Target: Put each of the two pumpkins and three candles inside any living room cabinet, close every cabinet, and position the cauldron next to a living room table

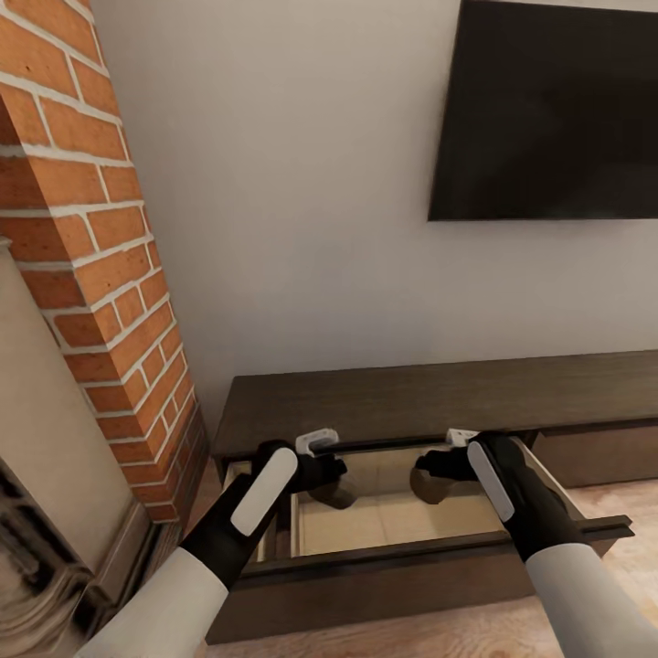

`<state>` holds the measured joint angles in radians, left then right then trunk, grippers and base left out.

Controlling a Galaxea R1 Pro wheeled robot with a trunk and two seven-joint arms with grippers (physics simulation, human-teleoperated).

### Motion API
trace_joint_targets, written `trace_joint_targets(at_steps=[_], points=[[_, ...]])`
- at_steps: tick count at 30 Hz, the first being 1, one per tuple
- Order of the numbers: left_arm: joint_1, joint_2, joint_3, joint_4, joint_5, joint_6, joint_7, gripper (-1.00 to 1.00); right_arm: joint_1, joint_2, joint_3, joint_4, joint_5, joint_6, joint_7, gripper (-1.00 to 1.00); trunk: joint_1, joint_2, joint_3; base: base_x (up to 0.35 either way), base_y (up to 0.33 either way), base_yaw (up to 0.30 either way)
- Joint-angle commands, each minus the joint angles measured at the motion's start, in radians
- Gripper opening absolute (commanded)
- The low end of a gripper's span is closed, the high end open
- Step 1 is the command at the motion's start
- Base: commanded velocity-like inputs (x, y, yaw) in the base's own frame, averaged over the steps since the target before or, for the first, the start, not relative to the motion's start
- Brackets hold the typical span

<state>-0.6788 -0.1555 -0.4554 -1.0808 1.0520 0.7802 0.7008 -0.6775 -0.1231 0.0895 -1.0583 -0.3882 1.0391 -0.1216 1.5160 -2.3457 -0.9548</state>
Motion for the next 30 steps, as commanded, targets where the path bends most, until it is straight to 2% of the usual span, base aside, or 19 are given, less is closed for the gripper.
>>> trace_joint_targets(at_steps=[1,3,6,16,21,25,30], points=[[-0.001,0.0,-0.002,0.0,0.012,-0.003,0.011,-1.0,0.0,-0.004,0.003,0.0,-0.004,-0.001,-0.004,-1.0,0.0,0.0,-0.001,0.0,0.0,0.0],[-0.001,0.003,-0.015,0.004,0.011,-0.011,0.015,-1.0,0.003,-0.012,0.007,0.003,0.001,-0.011,0.021,-1.0,0.0,0.0,-0.001,0.0,0.0,0.0],[0.0,0.005,-0.02,0.005,0.012,-0.013,0.014,-1.0,0.004,-0.013,0.011,0.004,0.005,-0.013,0.025,-1.0,0.0,0.0,-0.001,0.034,0.0,0.0],[0.001,0.007,-0.019,0.006,0.013,-0.012,0.014,-1.0,0.004,-0.009,0.014,0.005,0.013,-0.006,0.022,-1.0,0.0,0.0,-0.001,0.255,0.0,0.0],[0.001,0.007,-0.02,0.009,0.013,-0.012,0.008,-1.0,0.004,-0.01,0.011,0.015,0.012,0.001,0.022,-1.0,0.0,0.0,-0.001,0.04,0.0,0.0],[0.001,0.005,-0.021,0.033,0.013,-0.012,0.003,-1.0,0.005,-0.01,0.01,0.07,0.012,-0.005,0.023,-1.0,0.0,0.0,-0.001,0.004,0.0,0.0],[0.001,0.006,-0.022,0.07,0.013,-0.013,0.001,-1.0,0.033,-0.011,0.012,0.099,0.012,-0.016,0.026,-1.0,0.0,0.0,-0.001,0.0,0.0,0.0]])
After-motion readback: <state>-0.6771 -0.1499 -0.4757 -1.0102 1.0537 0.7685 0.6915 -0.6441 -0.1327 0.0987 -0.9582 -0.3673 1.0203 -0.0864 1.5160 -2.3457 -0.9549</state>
